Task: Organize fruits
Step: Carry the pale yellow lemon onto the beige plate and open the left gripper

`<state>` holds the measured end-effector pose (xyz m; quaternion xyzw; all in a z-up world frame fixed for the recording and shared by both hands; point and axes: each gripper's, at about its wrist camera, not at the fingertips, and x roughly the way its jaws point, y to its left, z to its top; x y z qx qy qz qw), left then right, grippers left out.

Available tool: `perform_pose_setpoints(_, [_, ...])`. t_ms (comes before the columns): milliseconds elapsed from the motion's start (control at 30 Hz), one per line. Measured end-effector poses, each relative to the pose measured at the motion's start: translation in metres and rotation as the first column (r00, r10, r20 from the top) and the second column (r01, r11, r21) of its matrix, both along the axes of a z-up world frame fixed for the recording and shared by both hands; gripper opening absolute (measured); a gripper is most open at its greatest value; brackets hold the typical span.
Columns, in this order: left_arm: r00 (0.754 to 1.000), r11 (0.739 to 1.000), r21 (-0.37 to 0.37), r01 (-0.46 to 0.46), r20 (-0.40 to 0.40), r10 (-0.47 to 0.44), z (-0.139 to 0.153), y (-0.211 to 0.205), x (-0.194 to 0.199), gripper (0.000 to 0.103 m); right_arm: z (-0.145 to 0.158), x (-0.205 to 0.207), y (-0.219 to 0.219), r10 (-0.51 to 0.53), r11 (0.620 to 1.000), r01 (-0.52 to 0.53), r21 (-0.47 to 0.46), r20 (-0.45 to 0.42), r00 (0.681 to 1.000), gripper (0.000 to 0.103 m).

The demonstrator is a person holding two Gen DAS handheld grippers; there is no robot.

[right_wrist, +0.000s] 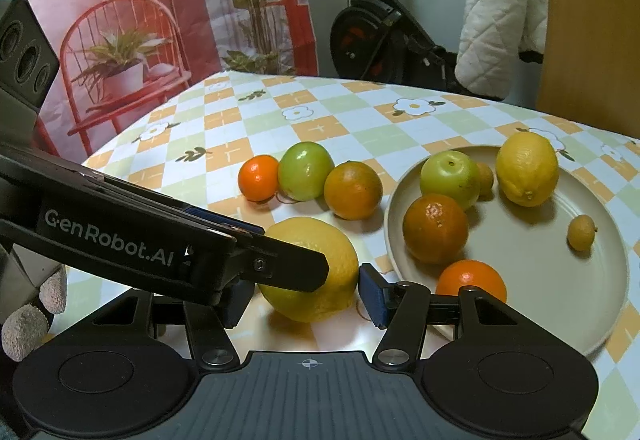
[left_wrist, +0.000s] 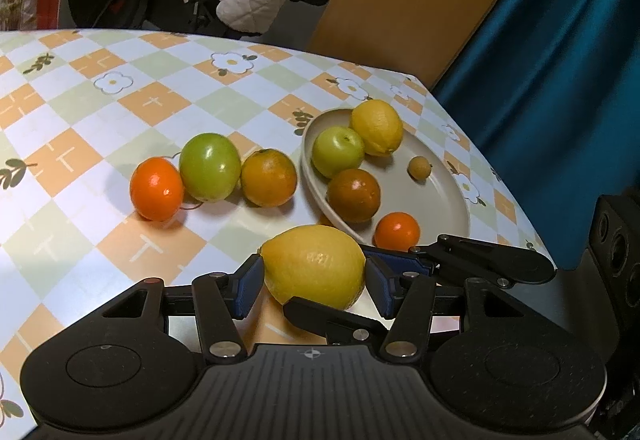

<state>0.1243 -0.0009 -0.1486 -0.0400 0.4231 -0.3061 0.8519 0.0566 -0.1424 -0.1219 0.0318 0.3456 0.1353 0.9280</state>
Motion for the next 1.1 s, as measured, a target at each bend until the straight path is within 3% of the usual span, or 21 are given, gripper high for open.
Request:
perform_pose_setpoints(700, [0.987, 0.995, 0.071, 0.067, 0.141, -0.076, 0.047, -0.057, -0.005, 0.058, 0.031, -0.013, -0.049, -0.093, 0.994, 0.084, 0.067, 0.150, 0.984, 0.053])
perform_pose_setpoints(1100, [0.982, 0.990, 0.076, 0.116, 0.140, -0.126, 0.046, -0.110, 0.028, 0.058, 0.024, 0.004, -0.100, -0.180, 0.983, 0.171, 0.068, 0.151, 0.972, 0.049])
